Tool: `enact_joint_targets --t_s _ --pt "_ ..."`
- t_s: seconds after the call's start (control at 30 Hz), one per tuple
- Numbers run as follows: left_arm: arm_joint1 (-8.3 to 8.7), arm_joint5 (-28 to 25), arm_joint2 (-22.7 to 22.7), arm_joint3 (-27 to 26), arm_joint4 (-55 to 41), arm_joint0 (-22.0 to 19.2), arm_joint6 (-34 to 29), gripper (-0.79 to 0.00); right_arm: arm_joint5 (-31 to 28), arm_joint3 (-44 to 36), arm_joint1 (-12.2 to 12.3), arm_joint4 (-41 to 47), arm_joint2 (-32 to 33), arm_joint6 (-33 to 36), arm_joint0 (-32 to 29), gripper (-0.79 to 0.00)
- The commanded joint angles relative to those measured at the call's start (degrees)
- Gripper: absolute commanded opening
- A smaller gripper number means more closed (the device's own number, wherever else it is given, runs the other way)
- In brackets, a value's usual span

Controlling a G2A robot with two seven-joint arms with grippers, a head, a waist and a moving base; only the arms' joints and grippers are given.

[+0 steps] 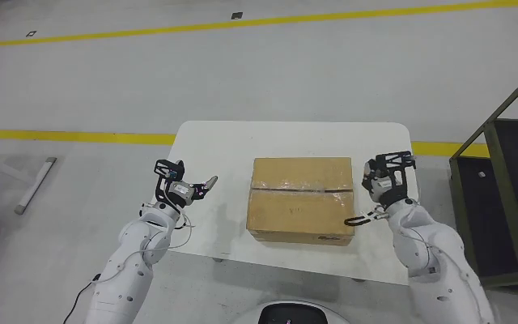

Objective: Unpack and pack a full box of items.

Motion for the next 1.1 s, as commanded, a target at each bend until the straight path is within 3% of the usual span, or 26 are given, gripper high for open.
enact_joint_targets --t_s 0.0,0.13,0.27,0.47,0.67,0.83,1.07 --pt "0.0 0.0 0.0 0.0 0.0 0.0 0.0 0.0 1.54 0.13 0.06 0.87 2.93 -1.87 -1.64 -0.785" --pt "0.0 0.0 0.0 0.0 0.0 0.0 0.0 0.0 2.89 3.65 -0.09 2.19 4.81 -6.21 -4.84 -0.785" --pt "0.0 0.0 0.0 0.0 0.0 0.0 0.0 0.0 1.48 8.28 -0.65 4.2 1.26 -10.2 -5.93 -0.785" --pt "0.0 0.0 0.0 0.0 0.0 0.0 0.0 0.0 -0.58 14.89 -1.81 6.58 -6.34 -15.55 -2.98 -0.785" --pt "0.0 0.0 0.0 0.0 0.0 0.0 0.0 0.0 -3.7 18.08 -2.48 6.79 -11.35 -15.84 -0.2 -0.785" --pt "0.0 0.0 0.0 0.0 0.0 0.0 0.0 0.0 -3.32 18.42 -2.86 6.74 -13.14 -16.87 0.6 -0.785" --pt "0.0 0.0 0.0 0.0 0.0 0.0 0.0 0.0 1.78 8.73 -2.32 4.55 -6.28 -22.37 -2.03 -0.785"
